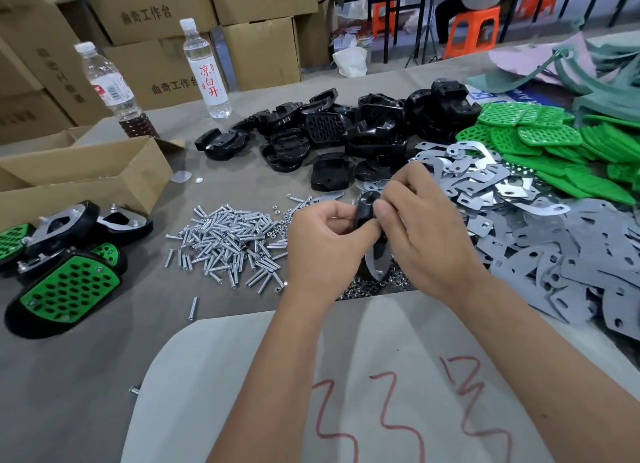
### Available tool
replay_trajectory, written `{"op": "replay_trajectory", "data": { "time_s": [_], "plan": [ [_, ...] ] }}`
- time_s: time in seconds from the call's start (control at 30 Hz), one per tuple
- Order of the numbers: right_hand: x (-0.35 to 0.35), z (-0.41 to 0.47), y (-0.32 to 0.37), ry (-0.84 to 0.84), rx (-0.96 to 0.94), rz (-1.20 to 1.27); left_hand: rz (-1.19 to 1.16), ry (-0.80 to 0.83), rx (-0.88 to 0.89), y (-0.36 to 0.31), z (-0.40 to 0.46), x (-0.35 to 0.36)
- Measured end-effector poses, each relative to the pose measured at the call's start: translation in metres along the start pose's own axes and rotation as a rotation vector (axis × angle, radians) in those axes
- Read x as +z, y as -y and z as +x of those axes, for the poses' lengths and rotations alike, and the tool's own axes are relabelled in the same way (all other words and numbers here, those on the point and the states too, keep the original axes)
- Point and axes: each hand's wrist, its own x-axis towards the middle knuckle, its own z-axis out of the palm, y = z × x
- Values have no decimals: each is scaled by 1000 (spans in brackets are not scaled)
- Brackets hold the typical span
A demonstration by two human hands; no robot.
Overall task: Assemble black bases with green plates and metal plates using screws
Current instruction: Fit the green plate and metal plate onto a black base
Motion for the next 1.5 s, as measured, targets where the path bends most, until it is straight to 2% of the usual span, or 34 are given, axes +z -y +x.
{"op": "replay_trajectory", "data": {
  "time_s": [0.07,0.2,0.37,0.63,0.83,1.03,1.3,1.5],
  "plan": [
    [1,-1,-2,73,-25,50,-50,-31,-27,0,1,-2],
    [2,-1,-3,99,-30,80,-139,-43,-96,-1,3,-5],
    [1,0,0,127,-59,43,-119,-37,-147,1,4,-8],
    [2,0,3,-14,-7,-72,-53,93,-84,-2,0,-7],
    [6,0,3,-107,37,-136,-110,75,-86,2,2,-4],
    [5,-1,1,48,-11,-14,-183,38,-124,3,3,-7],
    [0,-1,7,70,16,-60,-88,81,-78,2,4,-11],
    [4,-1,9,4,-14,-114,-69,111,-37,0,4,-13]
  ]
}}
